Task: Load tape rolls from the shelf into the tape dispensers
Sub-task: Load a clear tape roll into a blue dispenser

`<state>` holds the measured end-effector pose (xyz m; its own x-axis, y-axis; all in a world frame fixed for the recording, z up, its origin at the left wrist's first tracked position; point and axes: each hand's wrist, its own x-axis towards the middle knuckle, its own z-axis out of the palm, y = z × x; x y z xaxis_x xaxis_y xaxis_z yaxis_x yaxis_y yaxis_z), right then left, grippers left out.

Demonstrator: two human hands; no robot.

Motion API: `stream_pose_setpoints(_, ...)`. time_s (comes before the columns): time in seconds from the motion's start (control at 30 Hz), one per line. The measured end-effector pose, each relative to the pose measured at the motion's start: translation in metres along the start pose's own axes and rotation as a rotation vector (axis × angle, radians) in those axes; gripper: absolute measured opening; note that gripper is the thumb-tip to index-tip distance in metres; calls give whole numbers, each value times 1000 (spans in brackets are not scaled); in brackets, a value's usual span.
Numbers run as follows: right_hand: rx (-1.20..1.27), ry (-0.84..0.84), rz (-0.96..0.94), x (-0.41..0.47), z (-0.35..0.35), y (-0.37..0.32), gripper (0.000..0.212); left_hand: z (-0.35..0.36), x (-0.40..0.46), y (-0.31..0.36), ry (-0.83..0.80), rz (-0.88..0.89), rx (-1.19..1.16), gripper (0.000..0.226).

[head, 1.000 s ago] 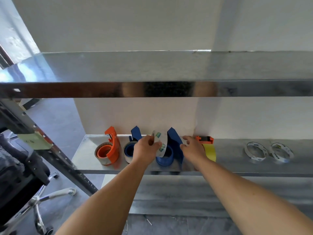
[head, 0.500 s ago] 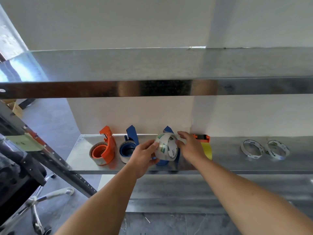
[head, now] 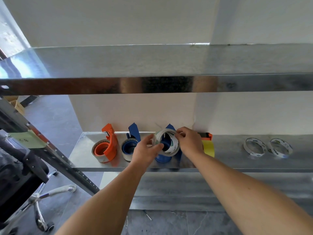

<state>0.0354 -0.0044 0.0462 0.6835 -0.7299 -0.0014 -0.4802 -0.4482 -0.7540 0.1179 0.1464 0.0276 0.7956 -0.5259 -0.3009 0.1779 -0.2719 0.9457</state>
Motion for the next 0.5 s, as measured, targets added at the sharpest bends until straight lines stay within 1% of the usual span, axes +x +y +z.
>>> stream_pose_setpoints(0.07, 8, -29, -25, 0, 2, 2, 20, -1, 3, -1, 44, 10, 52, 73)
stream_pose_setpoints(0.13, 11, -35, -17, -1, 2, 8, 25, -4, 4, -2, 53, -11, 8, 67)
stream_pose_setpoints(0.2, 24, -28, 77, -1, 1, 16, 31, -8, 5, -3, 62, -36, -57, 62)
stream_pose_setpoints(0.27, 8, -69, 157, -3, 3, 24, 36, -11, 3, -5, 83, -42, -100, 59)
stream_pose_setpoints(0.37, -9, -152, 165, -4, 12, 31, 40, -15, 2, -5, 112, 3, -70, 58)
stream_pose_setpoints(0.5, 17, -90, 202, -3, 21, 34, 40, -17, 3, -3, 146, 33, -55, 58)
